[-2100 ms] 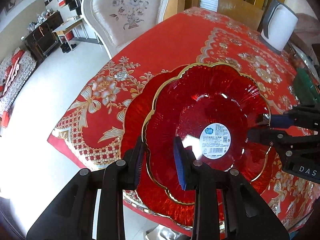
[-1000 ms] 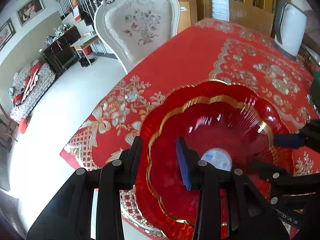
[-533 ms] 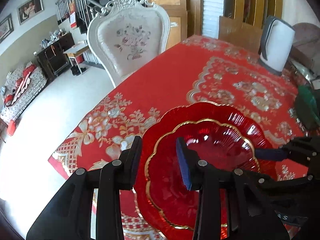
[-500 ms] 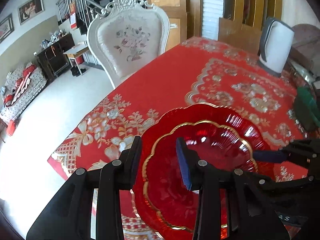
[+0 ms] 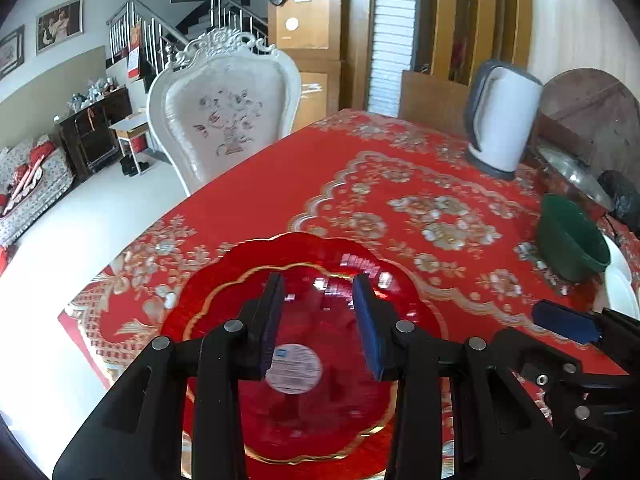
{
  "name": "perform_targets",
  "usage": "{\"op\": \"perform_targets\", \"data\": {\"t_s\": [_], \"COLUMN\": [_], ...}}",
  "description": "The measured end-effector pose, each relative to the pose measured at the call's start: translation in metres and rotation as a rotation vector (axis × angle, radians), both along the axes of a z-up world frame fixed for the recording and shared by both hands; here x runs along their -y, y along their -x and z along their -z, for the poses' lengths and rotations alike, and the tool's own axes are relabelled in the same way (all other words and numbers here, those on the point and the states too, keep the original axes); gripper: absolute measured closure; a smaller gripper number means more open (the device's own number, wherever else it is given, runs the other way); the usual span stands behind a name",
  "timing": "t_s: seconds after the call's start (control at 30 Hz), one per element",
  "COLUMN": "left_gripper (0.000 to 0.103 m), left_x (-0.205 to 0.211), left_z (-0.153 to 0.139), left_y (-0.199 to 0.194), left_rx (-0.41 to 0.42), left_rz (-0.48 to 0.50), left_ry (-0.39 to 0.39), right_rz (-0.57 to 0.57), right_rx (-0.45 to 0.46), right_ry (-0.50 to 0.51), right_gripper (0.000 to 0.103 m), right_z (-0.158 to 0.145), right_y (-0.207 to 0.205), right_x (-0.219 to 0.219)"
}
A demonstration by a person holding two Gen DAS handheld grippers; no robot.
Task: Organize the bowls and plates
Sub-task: 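Move the left gripper to the rim of the dark green bowl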
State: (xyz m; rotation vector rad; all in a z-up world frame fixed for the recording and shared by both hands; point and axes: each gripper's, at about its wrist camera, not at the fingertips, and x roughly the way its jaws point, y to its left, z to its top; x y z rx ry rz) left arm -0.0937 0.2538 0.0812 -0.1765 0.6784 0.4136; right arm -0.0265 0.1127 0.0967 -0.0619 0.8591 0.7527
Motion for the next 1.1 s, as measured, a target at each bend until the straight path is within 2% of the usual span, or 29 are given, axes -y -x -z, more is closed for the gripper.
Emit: {"op": "perform_targets", "data": {"t_s": [0.1, 0.23, 0.7, 1.1], "left_gripper": [0.066, 0.053, 0.053, 0.053], "left_x": [0.018, 0.043, 0.118, 0.166], "left_z": [0.0, 0.001, -0.006, -0.018], "left_y": [-0.004, -0.011, -0.046, -0.082], "left_rx": [0.011, 0.015, -0.011, -0.004], "left_rz": [0.027, 0.073, 0.233, 0.311], "left_ry": [0.0, -0.003, -0.016, -0.046], "right_rz": [0.055, 0.108, 0.266, 0.326], "right_rx": [0.009, 0.02, -0.018, -0.001], "right_ry": [-0.017, -0.02, -0.062, -0.049], "right_gripper": [0.042, 0.041, 0.041, 0.041], "right_z": [-0.002, 0.001, 0.003, -0.006], "right_y": [-0.001, -0.002, -0.015, -0.041], "right_x": [0.024, 0.051, 0.137, 0.177]}}
